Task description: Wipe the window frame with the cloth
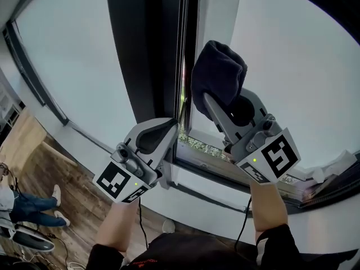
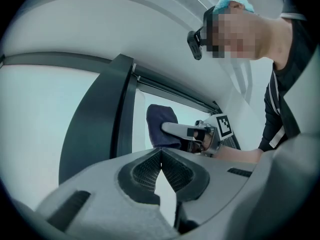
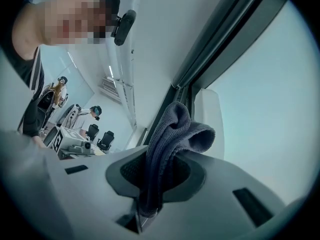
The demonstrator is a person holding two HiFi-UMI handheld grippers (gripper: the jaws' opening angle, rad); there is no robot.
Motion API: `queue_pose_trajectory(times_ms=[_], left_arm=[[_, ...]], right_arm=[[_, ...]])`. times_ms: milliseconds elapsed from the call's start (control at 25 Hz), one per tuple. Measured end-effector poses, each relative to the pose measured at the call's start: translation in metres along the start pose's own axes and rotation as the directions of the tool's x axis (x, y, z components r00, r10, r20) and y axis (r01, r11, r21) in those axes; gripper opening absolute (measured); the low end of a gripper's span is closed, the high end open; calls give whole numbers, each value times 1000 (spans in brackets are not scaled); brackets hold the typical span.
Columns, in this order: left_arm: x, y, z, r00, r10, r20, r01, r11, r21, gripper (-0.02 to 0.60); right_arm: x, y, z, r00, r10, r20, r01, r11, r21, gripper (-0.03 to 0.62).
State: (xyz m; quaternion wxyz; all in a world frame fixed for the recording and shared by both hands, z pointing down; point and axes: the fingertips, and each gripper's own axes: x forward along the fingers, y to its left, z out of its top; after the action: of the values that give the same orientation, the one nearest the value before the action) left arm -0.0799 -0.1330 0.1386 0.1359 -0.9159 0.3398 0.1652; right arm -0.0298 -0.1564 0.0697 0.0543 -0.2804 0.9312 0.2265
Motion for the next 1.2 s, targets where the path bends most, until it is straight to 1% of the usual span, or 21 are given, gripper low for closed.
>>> queue_pose_trajectory(times_ms=[280,480,640,800,1200], left_arm=[[-6,12,10,1000,-8,28,8,1000,-4,18],[-11,22,19,999,-10,42,10,1000,-2,18],[-15,26,23,999,-10,46,10,1000,-1,18],[-20,27,22,999,-12,46,12,1000,-10,18],[-27,19,8,1000,-10,26,11,999,-39,18]], right_arm=[[43,4,45,998,32,60,-28,998,-65,57],[68,8,61,996,42,73,-36,996,-84,58],[80,7,63,997,35,66,-30,996,-79,57],[85,7,58,998,25,61,-22,999,-45,57],[78,10,37,1000,12,26,-12,1000,1,57]])
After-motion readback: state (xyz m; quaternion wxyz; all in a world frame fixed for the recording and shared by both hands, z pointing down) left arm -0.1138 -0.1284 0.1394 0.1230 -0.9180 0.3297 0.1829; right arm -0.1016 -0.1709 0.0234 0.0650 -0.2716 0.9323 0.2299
